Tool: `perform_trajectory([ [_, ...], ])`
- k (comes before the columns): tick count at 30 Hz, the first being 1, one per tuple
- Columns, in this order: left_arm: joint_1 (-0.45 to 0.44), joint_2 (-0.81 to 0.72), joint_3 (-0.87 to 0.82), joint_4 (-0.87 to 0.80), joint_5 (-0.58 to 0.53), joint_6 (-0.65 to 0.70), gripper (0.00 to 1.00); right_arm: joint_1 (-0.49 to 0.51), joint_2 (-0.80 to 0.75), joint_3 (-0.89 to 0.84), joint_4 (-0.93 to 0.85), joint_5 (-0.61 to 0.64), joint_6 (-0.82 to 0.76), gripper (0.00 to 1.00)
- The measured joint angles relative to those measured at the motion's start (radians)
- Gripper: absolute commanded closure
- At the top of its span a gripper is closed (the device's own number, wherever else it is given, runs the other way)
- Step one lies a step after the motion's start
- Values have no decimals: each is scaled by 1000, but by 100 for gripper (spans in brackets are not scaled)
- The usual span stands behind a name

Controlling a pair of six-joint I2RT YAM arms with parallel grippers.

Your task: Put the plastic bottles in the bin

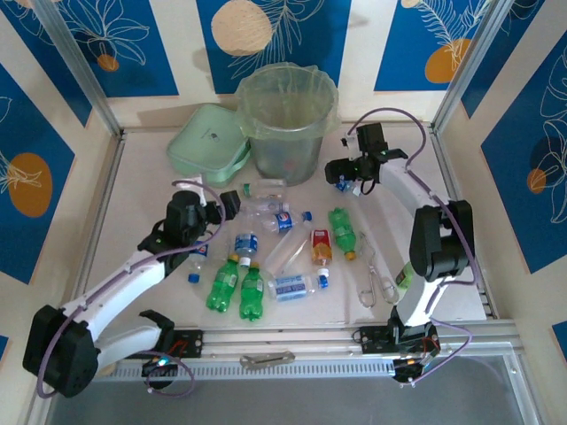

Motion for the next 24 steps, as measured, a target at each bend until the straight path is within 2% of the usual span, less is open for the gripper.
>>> perform_trajectory([
  [6, 2, -26, -78, 41, -50, -70, 0, 0, 123, 126, -30, -4, -59, 1],
  [15, 5, -24, -78, 64, -50, -78, 0, -8, 285, 265, -80, -19, -99, 1],
  [19, 5, -24, -78, 63, -50, -84, 0, -8, 340, 280, -98, -20, -108, 0],
  [24, 5, -23, -78, 63, -49, -96, 0, -7, 367, 286, -116, -25, -111, 4],
])
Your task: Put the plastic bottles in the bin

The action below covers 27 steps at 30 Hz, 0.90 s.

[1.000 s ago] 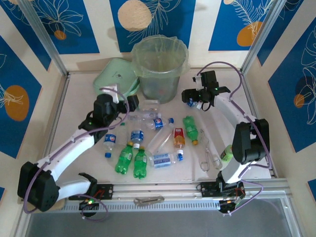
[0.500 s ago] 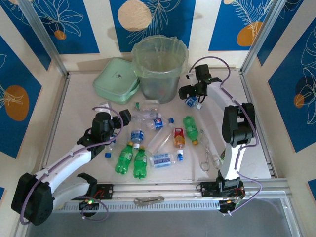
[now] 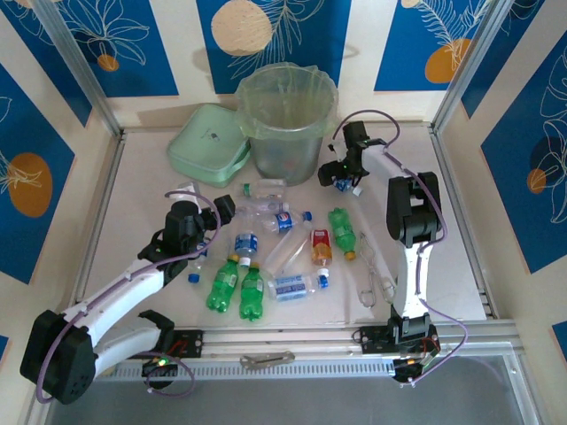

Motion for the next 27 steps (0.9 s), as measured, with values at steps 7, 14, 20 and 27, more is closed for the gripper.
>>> perform_trajectory([
  [7, 0, 32, 12, -1, 20, 0, 0, 2, 35, 23, -3, -2, 0, 7],
  [14, 2, 33, 17, 0, 26, 0, 0, 4, 72, 33, -19, 11, 0, 10],
  [20, 2, 33, 17, 0, 26, 0, 0, 7, 72, 37, -26, 18, 0, 18],
  [27, 2, 43, 18, 0, 26, -3, 0, 7, 72, 37, -25, 18, 5, 30],
])
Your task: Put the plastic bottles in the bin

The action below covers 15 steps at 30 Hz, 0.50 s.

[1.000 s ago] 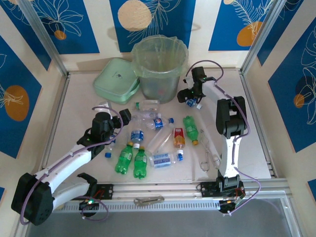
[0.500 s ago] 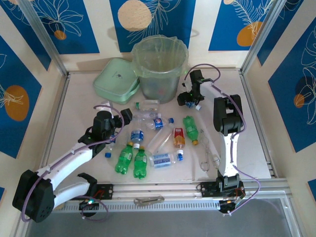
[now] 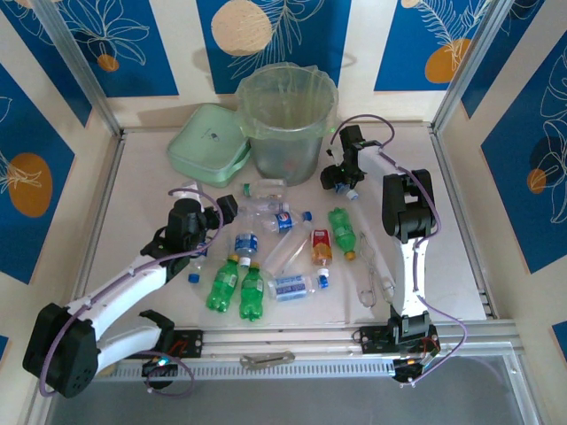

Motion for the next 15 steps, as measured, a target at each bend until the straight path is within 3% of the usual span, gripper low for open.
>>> perform_trajectory([
  [8, 0, 8, 2, 0, 0, -5, 0, -8, -26, -36, 24, -13, 23, 42],
  [15, 14, 8, 5, -1, 0, -4, 0, -69, -154, -125, 43, -84, 145, 46],
])
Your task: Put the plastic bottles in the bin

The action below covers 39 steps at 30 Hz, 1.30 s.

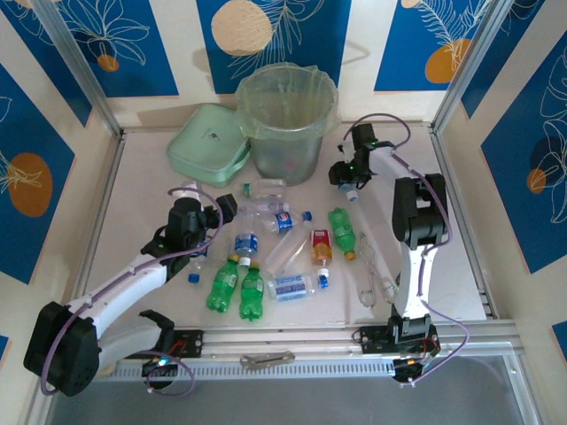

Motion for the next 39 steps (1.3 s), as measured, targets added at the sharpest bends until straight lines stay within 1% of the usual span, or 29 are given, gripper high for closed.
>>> perform_trajectory([
  [5, 47, 0, 0, -3, 12, -2, 0, -82, -193, -81, 29, -43, 114, 47],
  [9, 116, 0, -14, 9, 53, -32, 0, -116, -341, -113, 44, -46, 186, 48],
  [15, 219, 0, -92, 29, 118, -99, 0, -98, -497, -116, 73, -71, 258, 50],
  [19, 240, -5, -127, 31, 147, -122, 0, -52, -544, -87, 96, -79, 288, 50],
  [23, 242, -29, -150, 31, 172, -127, 0, 22, -543, -23, 121, -78, 302, 50],
  [28, 244, -47, -168, 31, 247, -131, 0, 103, -491, 113, 159, -78, 308, 50],
  [34, 245, -76, -169, 29, 350, -120, 0, 157, -304, 384, 196, -78, 313, 50],
  [39, 245, -121, -169, 0, 386, -102, 0, 190, -69, 680, 182, -72, 316, 51],
])
